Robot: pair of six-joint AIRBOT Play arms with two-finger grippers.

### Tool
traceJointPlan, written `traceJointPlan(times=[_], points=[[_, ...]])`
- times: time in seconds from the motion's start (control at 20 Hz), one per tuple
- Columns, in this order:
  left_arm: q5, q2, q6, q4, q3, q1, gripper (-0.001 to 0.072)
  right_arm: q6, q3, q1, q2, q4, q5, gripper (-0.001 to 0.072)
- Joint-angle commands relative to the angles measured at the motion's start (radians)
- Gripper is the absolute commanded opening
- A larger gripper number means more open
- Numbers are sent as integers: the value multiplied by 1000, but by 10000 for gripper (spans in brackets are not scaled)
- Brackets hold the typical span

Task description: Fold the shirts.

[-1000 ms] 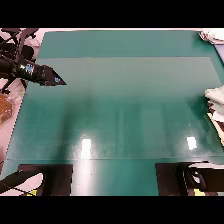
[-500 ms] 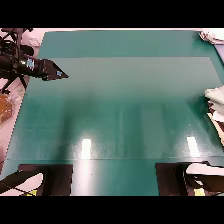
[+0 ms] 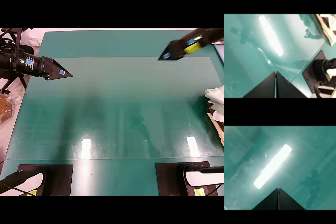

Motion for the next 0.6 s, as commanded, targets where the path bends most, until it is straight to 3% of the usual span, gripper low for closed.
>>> traceJointPlan(times=[0.0,0.25,0.55], points=[[-10,0,17,-17,0,1,27,-29,-94,146,33,-80,-63,25],[-11,0,16,-74,0,1,28,-29,-119,151,49,13,-85,25],[-10,0,16,-93,0,1,28,-29,-119,151,49,11,-86,25]])
